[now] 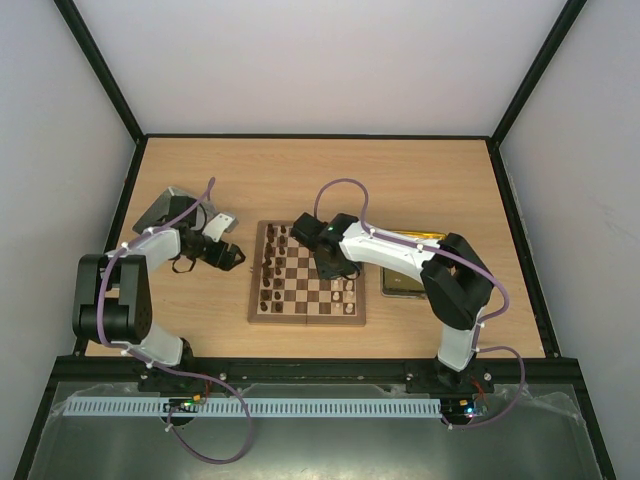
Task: Set up the chess pieces on the board
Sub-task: Adjust the chess piece on the chessboard.
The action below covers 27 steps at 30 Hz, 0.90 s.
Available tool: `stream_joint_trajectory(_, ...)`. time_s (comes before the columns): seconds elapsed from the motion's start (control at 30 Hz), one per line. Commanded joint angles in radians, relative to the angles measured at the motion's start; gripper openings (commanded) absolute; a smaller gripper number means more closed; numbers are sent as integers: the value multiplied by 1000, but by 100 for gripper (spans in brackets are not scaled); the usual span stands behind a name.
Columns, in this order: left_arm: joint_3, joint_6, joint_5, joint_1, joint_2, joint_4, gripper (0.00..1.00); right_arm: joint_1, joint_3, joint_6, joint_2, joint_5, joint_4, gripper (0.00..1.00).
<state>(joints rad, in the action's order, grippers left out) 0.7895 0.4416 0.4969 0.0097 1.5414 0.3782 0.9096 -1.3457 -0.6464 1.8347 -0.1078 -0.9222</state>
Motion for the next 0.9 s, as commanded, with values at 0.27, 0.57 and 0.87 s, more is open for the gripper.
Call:
stream_joint_trajectory(0.27,-3,6,6,-2,12,-1,84,-5,31,7,15,5,25,16)
stream_joint_trajectory(0.57,-4,6,3,-2,13,-3,84,-10,51,6,11,14,40,12)
stream_joint_trajectory(0.87,-4,5,3,-2,13,-3,84,-14,58,29,12,16,49,10)
